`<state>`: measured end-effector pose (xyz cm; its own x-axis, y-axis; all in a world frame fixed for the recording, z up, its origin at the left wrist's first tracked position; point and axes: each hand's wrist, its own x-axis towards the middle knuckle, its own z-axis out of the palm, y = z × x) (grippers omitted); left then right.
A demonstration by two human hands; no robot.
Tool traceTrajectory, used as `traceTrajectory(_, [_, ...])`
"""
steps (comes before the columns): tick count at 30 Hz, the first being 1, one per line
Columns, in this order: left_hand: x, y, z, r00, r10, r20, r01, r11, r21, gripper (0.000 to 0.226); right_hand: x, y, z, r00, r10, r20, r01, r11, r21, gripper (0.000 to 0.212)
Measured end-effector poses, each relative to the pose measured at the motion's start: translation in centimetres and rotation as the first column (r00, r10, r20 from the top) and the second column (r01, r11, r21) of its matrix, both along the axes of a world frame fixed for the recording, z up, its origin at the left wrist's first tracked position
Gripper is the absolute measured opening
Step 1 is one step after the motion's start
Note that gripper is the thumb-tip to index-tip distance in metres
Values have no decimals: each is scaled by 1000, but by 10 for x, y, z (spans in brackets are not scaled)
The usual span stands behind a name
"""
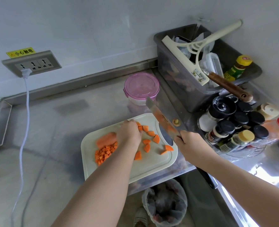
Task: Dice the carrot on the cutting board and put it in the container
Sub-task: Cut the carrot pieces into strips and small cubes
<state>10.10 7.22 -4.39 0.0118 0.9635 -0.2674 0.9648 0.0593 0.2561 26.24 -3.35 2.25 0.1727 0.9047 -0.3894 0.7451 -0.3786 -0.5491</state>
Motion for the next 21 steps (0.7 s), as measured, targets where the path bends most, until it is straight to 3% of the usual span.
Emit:
traceTrajectory(4, [-1,-1,-2,994,8,112,-6,1000,-15,20,2,-1,-2,1000,-6,-2,6,1000,-5,36])
traceTrajectory(10, [-26,-10,1,967,-41,251,67,993,-97,24,-2,-3,-2,1000,5,-11,-5,1000,-13,35])
traceTrajectory(16, [-49,-38,18,925,60,375,-19,993,-113,12,-7,-5,-5,1000,24,-13,-24,1000,-18,34])
traceTrajectory(21, [-52,-69,14,897,130,422,-33,973,-229,1,-12,-9,-4,998,54,-19,-54,998,-42,35])
